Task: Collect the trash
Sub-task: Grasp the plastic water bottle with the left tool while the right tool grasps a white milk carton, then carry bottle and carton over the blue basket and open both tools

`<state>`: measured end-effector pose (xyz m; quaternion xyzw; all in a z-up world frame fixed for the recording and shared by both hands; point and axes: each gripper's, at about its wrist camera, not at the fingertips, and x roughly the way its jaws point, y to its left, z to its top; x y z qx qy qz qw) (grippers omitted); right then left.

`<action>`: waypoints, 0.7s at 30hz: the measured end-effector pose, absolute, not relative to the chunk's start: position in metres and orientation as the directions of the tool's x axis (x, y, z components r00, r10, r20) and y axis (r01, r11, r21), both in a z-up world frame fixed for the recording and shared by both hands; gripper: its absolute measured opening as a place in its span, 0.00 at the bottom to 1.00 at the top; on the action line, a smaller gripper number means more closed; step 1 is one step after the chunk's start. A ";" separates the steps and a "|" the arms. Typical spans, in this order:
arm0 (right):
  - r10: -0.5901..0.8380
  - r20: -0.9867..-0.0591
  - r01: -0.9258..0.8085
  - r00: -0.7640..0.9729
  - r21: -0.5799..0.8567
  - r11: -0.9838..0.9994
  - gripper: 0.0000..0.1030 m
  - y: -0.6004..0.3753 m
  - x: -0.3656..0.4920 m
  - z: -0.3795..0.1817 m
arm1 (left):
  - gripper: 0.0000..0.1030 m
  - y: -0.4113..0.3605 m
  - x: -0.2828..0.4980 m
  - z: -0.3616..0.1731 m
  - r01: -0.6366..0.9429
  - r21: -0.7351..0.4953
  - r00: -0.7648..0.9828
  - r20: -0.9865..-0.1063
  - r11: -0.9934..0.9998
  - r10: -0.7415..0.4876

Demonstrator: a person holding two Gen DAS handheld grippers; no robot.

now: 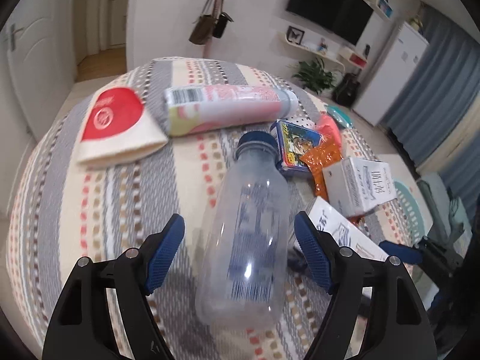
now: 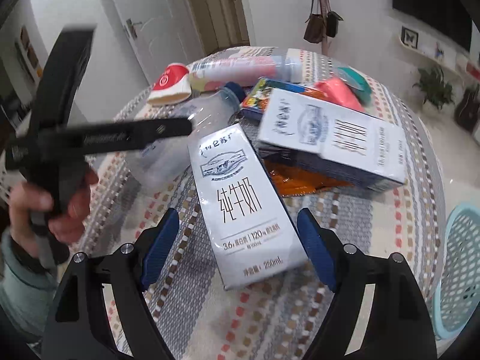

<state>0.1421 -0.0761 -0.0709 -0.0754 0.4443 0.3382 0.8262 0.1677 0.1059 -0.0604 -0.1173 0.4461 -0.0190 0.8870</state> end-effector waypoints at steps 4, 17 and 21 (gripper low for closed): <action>0.448 -0.792 -0.622 0.415 0.113 0.775 0.75 -0.064 0.139 -0.077 | 0.70 0.100 0.184 -0.068 -0.061 -0.218 0.562 -0.814 0.974 -0.147; 0.441 -0.753 -0.609 0.488 0.068 0.790 0.55 -0.071 0.131 -0.073 | 0.54 0.104 0.156 -0.062 -0.113 -0.245 0.632 -0.766 0.963 -0.121; 0.454 -0.727 -0.601 0.516 0.071 0.796 0.55 -0.077 0.123 -0.060 | 0.54 0.105 0.132 -0.037 -0.094 -0.259 0.698 -0.705 0.961 -0.122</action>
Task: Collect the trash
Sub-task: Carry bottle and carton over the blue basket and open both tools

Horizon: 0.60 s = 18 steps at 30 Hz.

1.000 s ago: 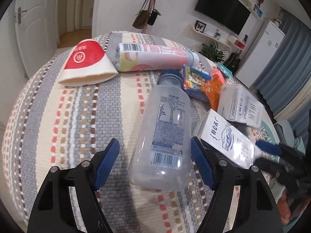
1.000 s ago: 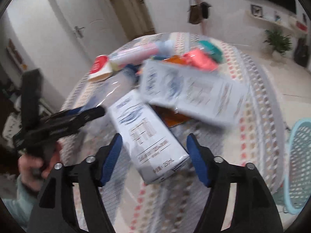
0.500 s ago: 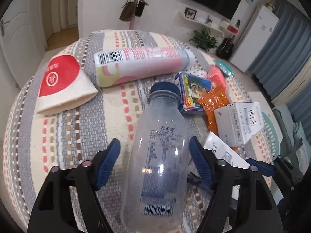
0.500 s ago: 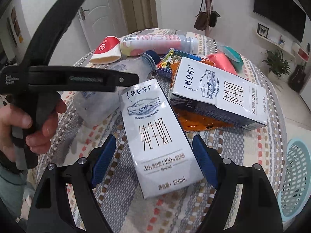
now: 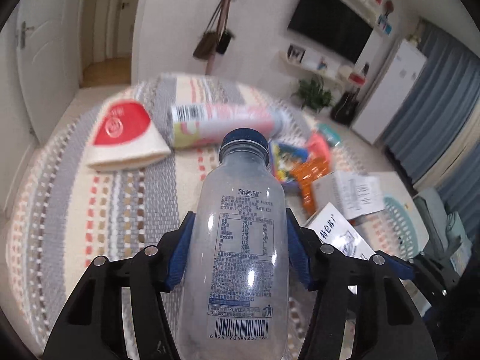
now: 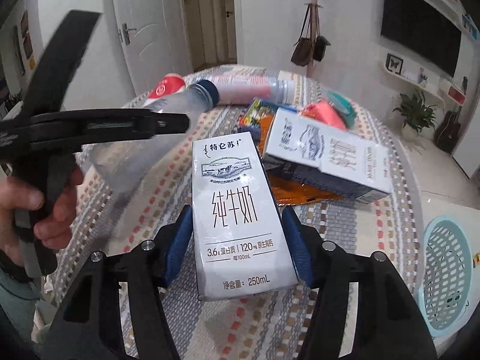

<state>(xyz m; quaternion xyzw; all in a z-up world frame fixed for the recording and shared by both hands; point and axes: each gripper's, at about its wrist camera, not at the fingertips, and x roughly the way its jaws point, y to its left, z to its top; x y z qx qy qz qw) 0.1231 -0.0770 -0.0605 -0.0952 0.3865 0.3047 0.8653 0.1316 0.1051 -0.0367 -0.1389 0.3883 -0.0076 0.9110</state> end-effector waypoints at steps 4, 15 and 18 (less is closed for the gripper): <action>0.481 -0.685 -0.581 0.546 0.104 0.807 0.55 -0.092 0.119 -0.041 | 0.54 0.103 0.114 -0.007 -0.075 -0.259 0.755 -0.646 0.963 -0.115; 0.460 -0.561 -0.463 0.688 0.148 0.874 0.55 -0.172 0.116 0.010 | 0.54 0.051 0.114 0.040 0.090 -0.313 0.800 -0.543 0.945 -0.256; 0.427 -0.540 -0.406 0.726 0.165 0.899 0.55 -0.204 0.120 0.016 | 0.54 0.023 0.125 0.043 0.146 -0.301 0.793 -0.534 0.942 -0.293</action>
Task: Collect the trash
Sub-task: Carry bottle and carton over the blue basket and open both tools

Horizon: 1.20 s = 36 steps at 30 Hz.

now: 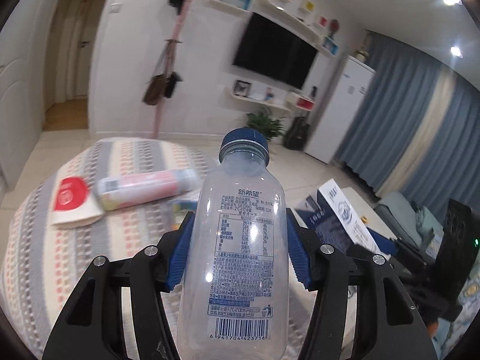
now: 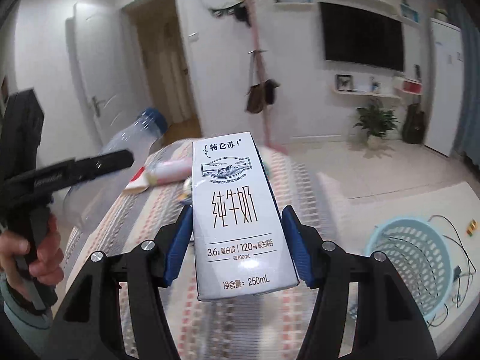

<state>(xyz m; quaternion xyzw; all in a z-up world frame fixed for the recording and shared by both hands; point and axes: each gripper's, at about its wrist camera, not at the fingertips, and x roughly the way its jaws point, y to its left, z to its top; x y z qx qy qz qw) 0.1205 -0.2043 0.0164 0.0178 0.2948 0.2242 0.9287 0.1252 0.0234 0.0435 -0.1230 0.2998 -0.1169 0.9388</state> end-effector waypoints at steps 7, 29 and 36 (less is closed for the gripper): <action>0.306 -0.531 -0.241 0.790 0.189 0.952 0.55 -0.287 0.135 0.013 | 0.54 -0.050 0.163 0.041 0.259 -0.266 0.750 -0.550 0.929 -0.367; 0.030 -0.717 0.226 0.697 0.258 0.939 0.56 -0.475 0.191 -0.092 | 0.54 -0.256 0.277 -0.073 0.447 -0.344 0.442 -0.718 0.826 -0.538; 0.011 -0.759 0.269 0.651 0.245 0.931 0.57 -0.484 0.200 -0.114 | 0.60 -0.277 0.287 -0.099 0.463 -0.354 0.399 -0.736 0.813 -0.548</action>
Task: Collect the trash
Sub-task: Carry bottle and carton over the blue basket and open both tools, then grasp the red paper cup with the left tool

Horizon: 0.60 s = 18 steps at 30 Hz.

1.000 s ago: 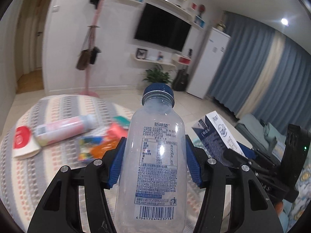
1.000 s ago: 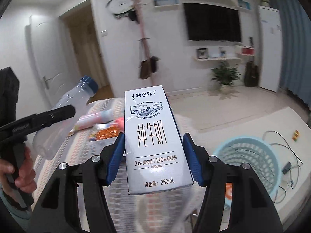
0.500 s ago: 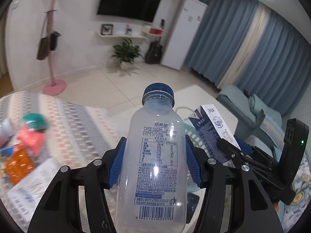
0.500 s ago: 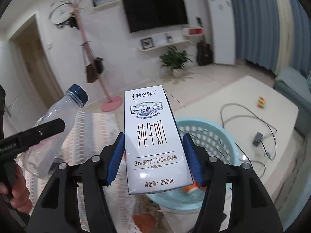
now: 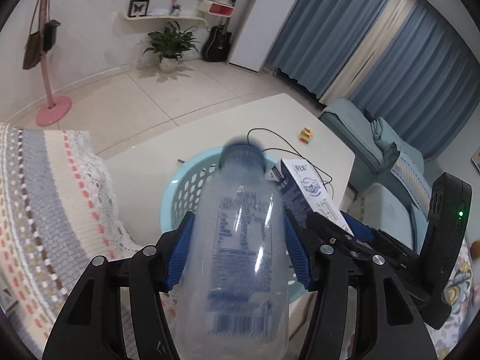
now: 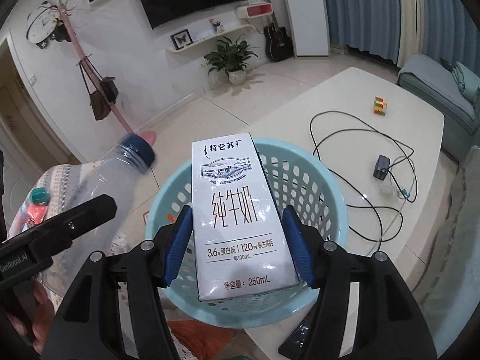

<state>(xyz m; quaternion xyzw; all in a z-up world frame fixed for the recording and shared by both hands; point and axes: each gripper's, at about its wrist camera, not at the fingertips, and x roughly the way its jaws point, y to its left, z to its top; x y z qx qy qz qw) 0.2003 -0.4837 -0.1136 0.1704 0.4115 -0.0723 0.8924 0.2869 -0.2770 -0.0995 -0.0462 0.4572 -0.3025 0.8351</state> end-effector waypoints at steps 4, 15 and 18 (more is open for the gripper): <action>0.023 -0.765 0.287 0.644 0.269 0.919 0.57 -0.491 0.201 -0.119 | 0.65 -0.273 0.285 -0.100 0.461 -0.372 0.401 -0.722 0.806 -0.563; 0.030 -0.731 0.237 0.681 0.260 0.936 0.57 -0.464 0.190 -0.090 | 0.65 -0.233 0.254 -0.069 0.453 -0.378 0.468 -0.670 0.807 -0.576; 0.046 -0.711 0.194 0.702 0.253 0.948 0.57 -0.447 0.188 -0.075 | 0.65 -0.218 0.244 -0.056 0.447 -0.387 0.493 -0.646 0.806 -0.583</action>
